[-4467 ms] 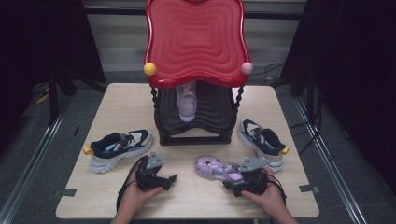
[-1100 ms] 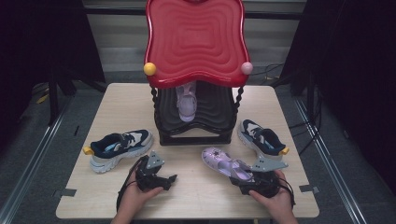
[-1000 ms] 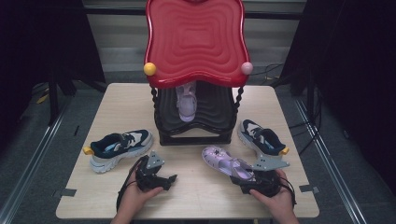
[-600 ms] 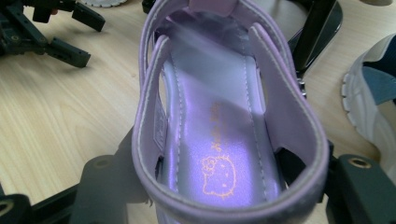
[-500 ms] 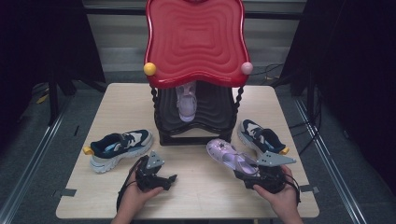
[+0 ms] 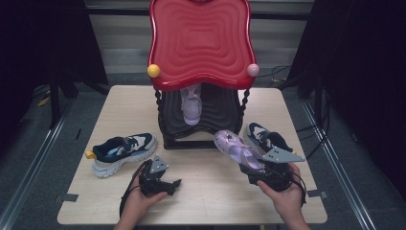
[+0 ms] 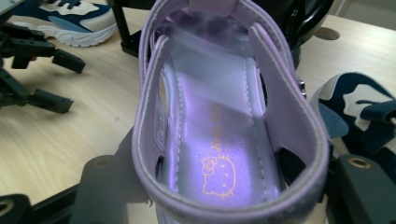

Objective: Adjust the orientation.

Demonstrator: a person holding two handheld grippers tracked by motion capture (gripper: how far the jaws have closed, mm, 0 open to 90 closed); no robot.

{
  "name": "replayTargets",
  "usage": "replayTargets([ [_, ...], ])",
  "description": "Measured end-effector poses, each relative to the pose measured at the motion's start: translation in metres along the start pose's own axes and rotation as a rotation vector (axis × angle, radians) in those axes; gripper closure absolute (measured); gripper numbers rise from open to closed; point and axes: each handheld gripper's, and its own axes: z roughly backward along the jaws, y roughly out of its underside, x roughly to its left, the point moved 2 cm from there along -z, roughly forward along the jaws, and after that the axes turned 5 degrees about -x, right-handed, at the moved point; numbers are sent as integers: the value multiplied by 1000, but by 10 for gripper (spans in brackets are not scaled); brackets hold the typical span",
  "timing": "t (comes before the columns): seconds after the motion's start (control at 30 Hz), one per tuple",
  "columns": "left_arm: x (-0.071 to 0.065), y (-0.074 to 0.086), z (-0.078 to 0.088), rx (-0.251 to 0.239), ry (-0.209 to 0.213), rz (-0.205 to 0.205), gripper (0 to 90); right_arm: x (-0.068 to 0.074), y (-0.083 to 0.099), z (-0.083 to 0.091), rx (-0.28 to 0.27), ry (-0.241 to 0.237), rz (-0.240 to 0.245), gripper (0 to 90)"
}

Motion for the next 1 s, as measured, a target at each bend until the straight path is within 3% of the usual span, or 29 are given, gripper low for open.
replayTargets([
  [0.27,0,0,0,0,0,1,151,6,-9,-9,-24,43,-37,373],
  [0.43,0,0,0,-1,0,1,151,10,-17,-18,-36,95,-62,374],
  [0.73,0,0,0,3,-1,-3,151,8,-24,-29,-56,149,-94,374],
  [1.0,0,0,0,-1,2,0,151,11,-32,-39,-77,189,-101,374],
])
